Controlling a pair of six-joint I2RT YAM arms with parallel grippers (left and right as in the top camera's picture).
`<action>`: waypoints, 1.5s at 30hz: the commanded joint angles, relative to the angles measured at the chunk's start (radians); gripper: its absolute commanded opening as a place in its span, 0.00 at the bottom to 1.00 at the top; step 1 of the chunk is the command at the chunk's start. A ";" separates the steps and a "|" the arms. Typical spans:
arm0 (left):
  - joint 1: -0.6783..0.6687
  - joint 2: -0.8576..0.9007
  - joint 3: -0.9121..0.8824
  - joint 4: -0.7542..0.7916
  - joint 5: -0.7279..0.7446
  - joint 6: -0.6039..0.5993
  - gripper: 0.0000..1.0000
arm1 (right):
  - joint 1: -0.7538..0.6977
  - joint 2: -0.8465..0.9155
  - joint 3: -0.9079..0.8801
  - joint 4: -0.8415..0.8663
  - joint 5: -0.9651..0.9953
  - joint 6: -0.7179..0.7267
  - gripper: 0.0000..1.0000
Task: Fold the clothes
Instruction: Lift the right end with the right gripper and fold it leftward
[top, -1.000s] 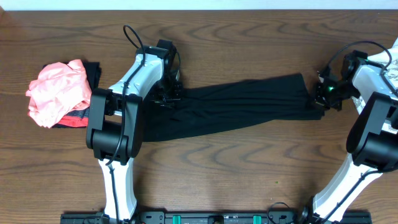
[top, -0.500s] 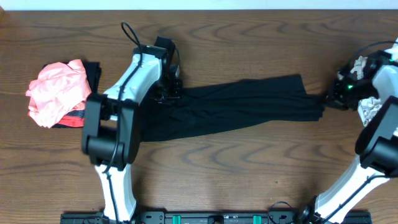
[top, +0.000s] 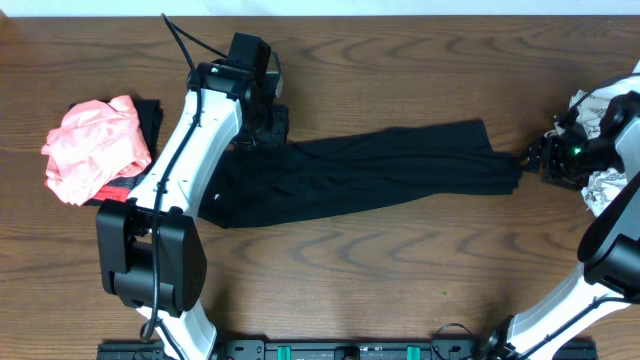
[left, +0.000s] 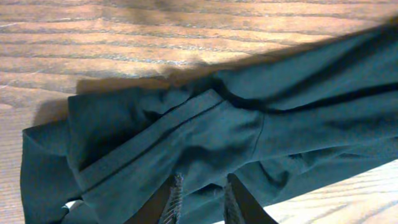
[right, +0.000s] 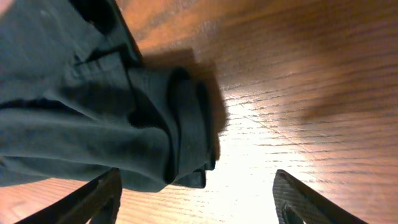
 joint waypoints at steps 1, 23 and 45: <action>-0.005 0.007 0.002 -0.004 -0.015 0.010 0.25 | -0.010 0.000 -0.039 0.025 -0.030 -0.027 0.78; -0.005 0.007 0.002 -0.001 -0.015 0.010 0.24 | 0.082 0.002 -0.320 0.304 -0.200 0.046 0.71; -0.005 0.007 0.002 -0.009 -0.015 0.010 0.24 | 0.002 -0.175 -0.066 0.304 -0.016 0.212 0.01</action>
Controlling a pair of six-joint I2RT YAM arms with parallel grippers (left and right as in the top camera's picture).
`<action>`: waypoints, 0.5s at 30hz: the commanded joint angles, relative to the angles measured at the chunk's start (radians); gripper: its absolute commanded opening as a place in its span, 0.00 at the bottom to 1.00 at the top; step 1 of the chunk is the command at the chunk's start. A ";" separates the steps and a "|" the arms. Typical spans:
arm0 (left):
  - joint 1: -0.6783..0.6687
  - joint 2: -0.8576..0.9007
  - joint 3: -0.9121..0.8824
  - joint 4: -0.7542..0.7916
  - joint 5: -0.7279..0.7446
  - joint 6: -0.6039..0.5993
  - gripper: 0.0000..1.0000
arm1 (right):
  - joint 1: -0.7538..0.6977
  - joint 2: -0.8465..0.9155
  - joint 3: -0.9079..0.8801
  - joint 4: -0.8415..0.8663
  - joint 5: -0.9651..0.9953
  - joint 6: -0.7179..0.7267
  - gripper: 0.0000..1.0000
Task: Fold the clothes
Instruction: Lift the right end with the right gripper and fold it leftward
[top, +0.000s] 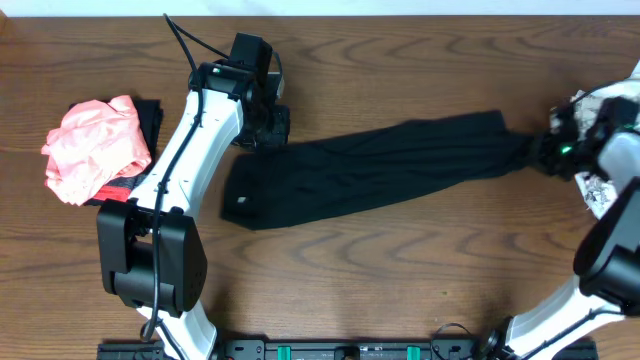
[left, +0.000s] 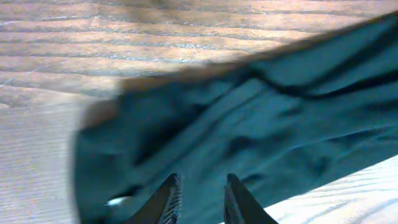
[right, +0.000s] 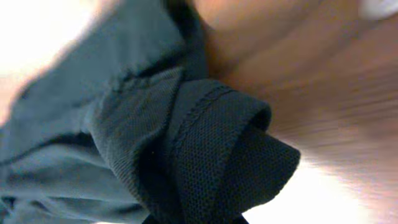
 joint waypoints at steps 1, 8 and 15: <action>-0.002 0.007 0.002 -0.006 -0.015 0.010 0.25 | -0.024 -0.099 0.105 -0.030 0.101 0.019 0.01; -0.002 0.007 0.002 -0.005 -0.015 0.010 0.24 | 0.023 -0.157 0.211 -0.156 0.105 -0.059 0.01; -0.002 0.007 0.002 -0.006 -0.015 0.010 0.25 | 0.204 -0.164 0.212 -0.230 0.146 -0.208 0.01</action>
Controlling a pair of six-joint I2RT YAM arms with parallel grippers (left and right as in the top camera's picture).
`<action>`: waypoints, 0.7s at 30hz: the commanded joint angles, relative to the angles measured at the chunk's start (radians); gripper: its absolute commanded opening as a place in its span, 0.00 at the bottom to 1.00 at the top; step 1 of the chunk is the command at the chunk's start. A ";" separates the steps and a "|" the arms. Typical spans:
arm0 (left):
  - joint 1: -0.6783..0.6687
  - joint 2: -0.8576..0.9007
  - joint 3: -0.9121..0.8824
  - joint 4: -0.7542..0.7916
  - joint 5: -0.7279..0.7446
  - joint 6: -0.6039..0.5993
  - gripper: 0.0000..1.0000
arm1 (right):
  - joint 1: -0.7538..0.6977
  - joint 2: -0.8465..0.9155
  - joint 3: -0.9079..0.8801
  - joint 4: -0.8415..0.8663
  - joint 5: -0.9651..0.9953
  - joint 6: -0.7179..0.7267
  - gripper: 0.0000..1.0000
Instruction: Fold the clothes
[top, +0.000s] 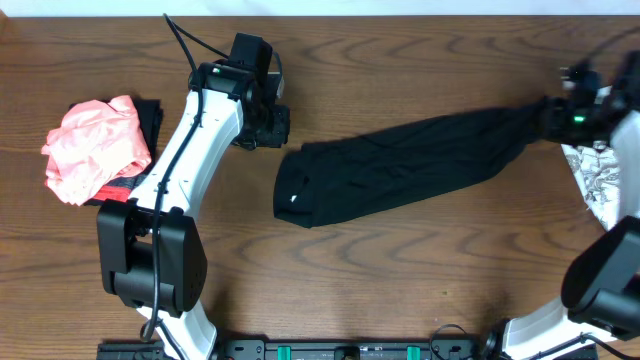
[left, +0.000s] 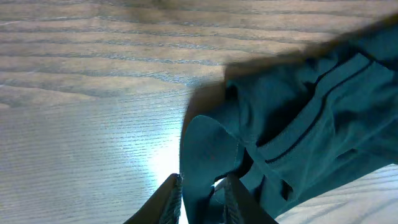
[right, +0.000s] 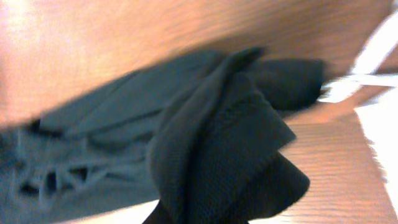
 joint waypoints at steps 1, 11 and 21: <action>-0.002 0.007 0.002 -0.006 -0.015 0.010 0.25 | 0.129 -0.013 0.014 -0.016 0.051 -0.119 0.01; -0.002 0.007 0.002 -0.006 -0.015 0.010 0.25 | 0.469 -0.012 0.009 -0.148 0.145 -0.398 0.01; -0.001 0.007 0.002 -0.016 -0.015 0.010 0.25 | 0.597 0.031 -0.023 -0.219 0.256 -0.415 0.28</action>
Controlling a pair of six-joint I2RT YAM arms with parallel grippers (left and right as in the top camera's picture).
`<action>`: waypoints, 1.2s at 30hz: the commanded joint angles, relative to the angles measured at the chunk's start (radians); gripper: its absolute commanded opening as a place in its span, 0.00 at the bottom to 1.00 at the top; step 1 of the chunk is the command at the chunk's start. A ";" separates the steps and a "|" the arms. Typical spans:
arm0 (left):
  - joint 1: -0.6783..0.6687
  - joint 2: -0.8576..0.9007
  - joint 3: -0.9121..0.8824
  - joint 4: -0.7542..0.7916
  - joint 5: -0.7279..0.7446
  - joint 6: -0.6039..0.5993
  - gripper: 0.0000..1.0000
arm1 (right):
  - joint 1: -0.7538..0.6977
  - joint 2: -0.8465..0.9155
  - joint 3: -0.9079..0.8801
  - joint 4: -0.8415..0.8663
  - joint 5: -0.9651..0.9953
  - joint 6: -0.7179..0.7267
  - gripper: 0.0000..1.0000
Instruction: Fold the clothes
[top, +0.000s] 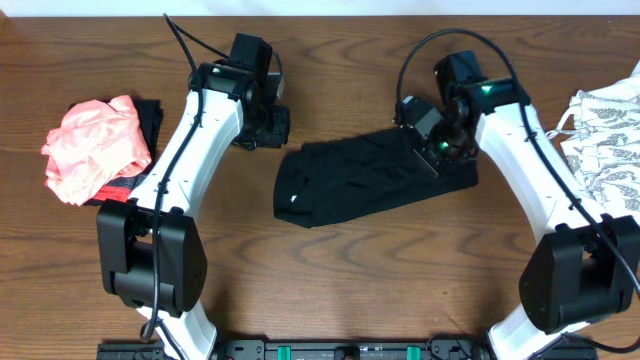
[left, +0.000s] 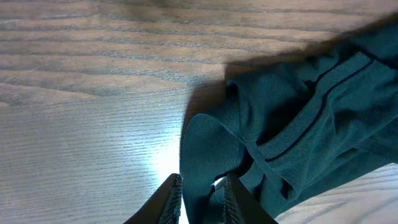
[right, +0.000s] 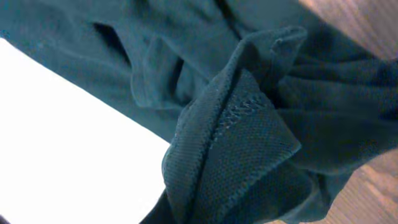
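Observation:
A black garment (top: 370, 180) lies doubled over on the wooden table (top: 330, 290), reaching from centre-left to centre-right. My right gripper (top: 437, 140) hangs over its right part, shut on a bunch of the black cloth (right: 236, 143); that cloth hides the fingers in the right wrist view. My left gripper (top: 268, 125) is just beyond the garment's upper left corner, with its jaws a little apart. In the left wrist view the garment's rolled edge (left: 211, 149) shows beneath and between the fingertips (left: 173, 186), which do not pinch it.
A pink cloth (top: 90, 148) sits on a dark folded item at the table's left edge. A white patterned garment (top: 600, 130) lies at the right edge. Both white arms reach in from the near side.
My right gripper, still shut on the garment's end, has gone from the far right edge to above the garment's right part. The garment is now about half as long. The left arm is unchanged.
First the garment lay stretched out, its left end under my left gripper and my right gripper open at its right end. Then the right gripper was shut on that end and the garment sat further right, clear of the left gripper. Now that end lies folded back over the garment.

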 joint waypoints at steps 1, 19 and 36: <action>-0.001 0.007 0.002 -0.010 -0.015 0.010 0.25 | 0.003 0.034 -0.009 -0.018 0.034 -0.017 0.39; -0.001 0.007 0.002 -0.010 -0.015 0.010 0.25 | -0.046 0.043 -0.009 0.057 0.210 0.193 0.56; -0.001 0.007 0.002 -0.011 -0.015 0.010 0.25 | -0.033 0.162 -0.009 0.159 0.177 0.307 0.56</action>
